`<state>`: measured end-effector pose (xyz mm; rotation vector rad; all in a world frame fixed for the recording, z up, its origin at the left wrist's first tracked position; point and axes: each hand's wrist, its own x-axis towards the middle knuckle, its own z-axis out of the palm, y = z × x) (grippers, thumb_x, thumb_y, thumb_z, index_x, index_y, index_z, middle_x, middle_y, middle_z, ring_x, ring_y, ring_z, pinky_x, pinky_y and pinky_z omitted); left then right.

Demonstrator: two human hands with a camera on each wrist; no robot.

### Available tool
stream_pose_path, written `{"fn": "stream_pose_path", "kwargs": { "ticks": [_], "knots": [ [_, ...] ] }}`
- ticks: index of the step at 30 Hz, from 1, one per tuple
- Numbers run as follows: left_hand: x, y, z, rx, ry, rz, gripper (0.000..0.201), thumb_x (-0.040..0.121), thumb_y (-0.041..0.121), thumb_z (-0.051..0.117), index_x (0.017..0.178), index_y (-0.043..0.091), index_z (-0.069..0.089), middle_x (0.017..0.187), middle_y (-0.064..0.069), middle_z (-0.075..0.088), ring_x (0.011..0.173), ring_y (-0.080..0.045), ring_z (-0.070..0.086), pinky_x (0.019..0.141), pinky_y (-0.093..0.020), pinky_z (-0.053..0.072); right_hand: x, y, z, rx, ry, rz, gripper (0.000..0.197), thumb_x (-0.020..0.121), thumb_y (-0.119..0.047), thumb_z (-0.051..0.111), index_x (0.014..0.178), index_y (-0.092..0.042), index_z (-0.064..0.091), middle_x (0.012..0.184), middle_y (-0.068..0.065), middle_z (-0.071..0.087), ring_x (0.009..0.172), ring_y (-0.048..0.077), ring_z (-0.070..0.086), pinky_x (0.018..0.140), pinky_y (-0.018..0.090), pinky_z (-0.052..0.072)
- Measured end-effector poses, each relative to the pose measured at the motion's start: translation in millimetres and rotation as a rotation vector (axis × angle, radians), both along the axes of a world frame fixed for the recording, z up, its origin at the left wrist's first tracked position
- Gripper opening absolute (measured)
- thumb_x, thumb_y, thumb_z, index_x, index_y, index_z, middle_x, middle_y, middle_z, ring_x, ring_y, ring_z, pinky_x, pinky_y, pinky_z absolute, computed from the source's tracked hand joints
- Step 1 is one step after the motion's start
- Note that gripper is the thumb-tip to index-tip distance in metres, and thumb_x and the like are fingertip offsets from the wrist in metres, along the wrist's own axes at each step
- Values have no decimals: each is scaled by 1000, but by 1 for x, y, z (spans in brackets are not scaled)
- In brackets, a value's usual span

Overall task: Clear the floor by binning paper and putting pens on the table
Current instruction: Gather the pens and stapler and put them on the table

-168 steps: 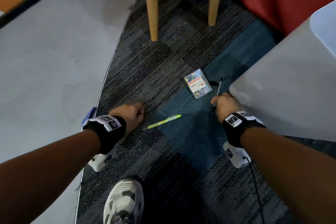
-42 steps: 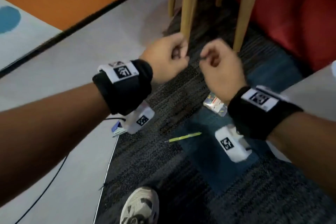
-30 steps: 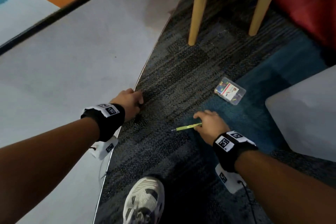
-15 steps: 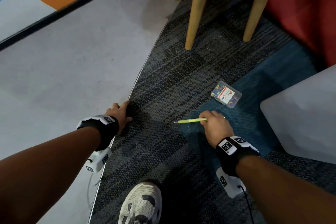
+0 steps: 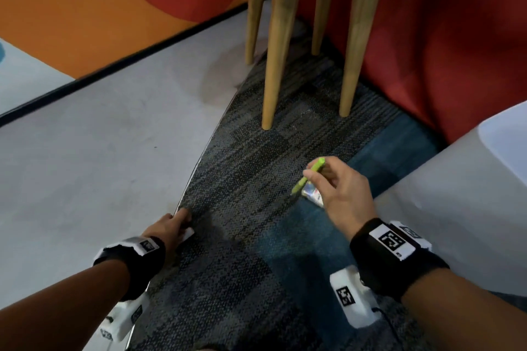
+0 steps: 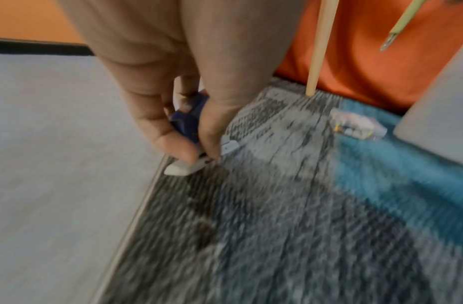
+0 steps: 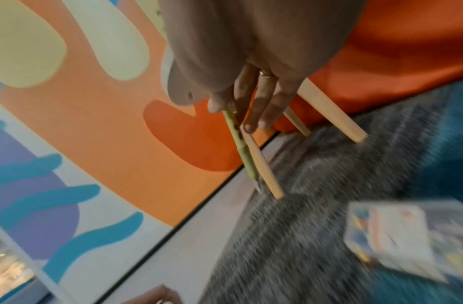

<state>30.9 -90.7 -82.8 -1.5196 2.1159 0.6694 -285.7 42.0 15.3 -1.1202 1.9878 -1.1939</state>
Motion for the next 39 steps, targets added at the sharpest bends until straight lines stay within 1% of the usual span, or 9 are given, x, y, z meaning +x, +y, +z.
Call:
{"fn": "stream_pose_path", "kwargs": {
  "ticks": [5,8,12,16,19,25,28,35,39],
  "knots": [
    [-62,-19,64,7,234,-41,50,88,22,56,129,47,41,135,-12,47,114,-27,53,90,-30,45,-13,-19,49,-159,27,-21,45,97,-24,58,136,-38,40,87,-5,70,86,7,67,80,21,53],
    [-100,-28,109,-91,366,-27,59,86,16,66,137,27,39,133,-6,54,116,-23,55,83,-19,37,-17,-29,82,-245,18,13,38,98,-17,53,122,-44,40,76,1,62,74,15,63,73,30,52],
    [-142,-36,178,-239,565,-124,51,84,23,71,131,28,51,116,2,65,100,-16,60,80,-18,36,-29,-42,120,-285,-2,62,28,99,-15,50,94,-37,67,77,-9,60,76,15,60,72,30,52],
    [-168,-40,253,-381,784,-198,43,85,23,70,124,30,55,102,12,63,84,-7,56,69,-17,40,-48,-56,158,-430,-149,33,55,85,15,41,96,-27,74,90,7,65,71,12,57,61,32,49],
    [-183,-51,300,-458,926,-230,42,85,19,70,124,26,56,104,9,67,92,-13,62,84,-28,48,-64,-71,190,-510,-64,-44,63,73,27,41,101,-22,69,84,1,59,70,5,56,64,22,49],
    [-222,-90,364,-563,998,-306,40,87,18,67,124,26,54,109,4,65,99,-17,59,89,-31,46,-100,-106,268,-622,86,-150,29,88,-4,60,95,-30,71,75,0,56,68,14,52,60,26,49],
    [-245,-114,379,-568,966,-292,38,90,16,63,126,22,53,117,-5,57,103,-24,56,91,-32,43,-112,-128,309,-619,227,-211,10,91,-28,62,89,-29,71,69,-16,60,64,1,53,65,22,47],
    [-274,-154,373,-533,897,-193,31,94,14,54,125,20,54,114,-6,52,101,-26,54,84,-28,37,-149,-171,353,-290,572,-288,6,90,-25,63,93,-21,66,86,-5,65,86,17,62,77,32,48],
    [-280,-166,365,-507,856,-211,34,95,8,51,125,23,54,112,-5,52,98,-24,52,82,-26,36,-158,-181,354,-120,702,-314,38,82,-30,76,109,-16,53,95,1,59,85,22,55,70,30,37]
  ]
}}
